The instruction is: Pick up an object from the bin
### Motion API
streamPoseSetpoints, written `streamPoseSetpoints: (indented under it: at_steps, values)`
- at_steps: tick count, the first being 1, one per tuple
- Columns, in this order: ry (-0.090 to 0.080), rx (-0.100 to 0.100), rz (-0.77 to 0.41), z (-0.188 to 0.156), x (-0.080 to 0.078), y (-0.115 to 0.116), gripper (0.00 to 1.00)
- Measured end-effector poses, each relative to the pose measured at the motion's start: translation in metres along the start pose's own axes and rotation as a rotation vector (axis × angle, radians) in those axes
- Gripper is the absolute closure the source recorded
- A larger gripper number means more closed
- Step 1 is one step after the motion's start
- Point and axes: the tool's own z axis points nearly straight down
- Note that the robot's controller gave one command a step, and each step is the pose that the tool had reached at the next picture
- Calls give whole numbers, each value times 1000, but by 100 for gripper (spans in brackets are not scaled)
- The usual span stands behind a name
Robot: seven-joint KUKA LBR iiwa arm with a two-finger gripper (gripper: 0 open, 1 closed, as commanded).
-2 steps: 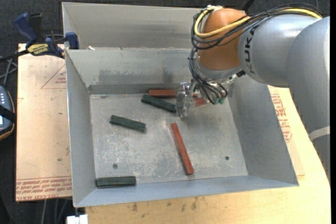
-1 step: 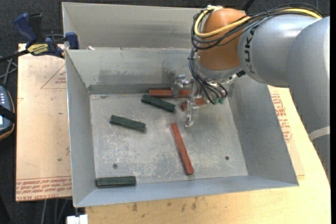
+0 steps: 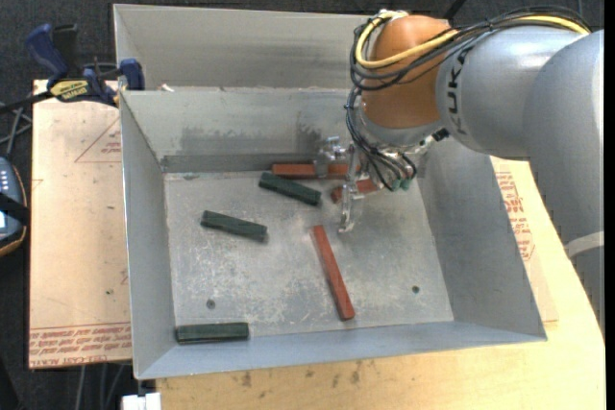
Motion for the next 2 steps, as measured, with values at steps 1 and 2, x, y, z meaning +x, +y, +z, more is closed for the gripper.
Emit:
streamPoseSetpoints:
  at_steps: [1,2]
  values:
    - [0,0,-15,0,1,-3,0]
    - [0,0,-37,-18,8,-45,0]
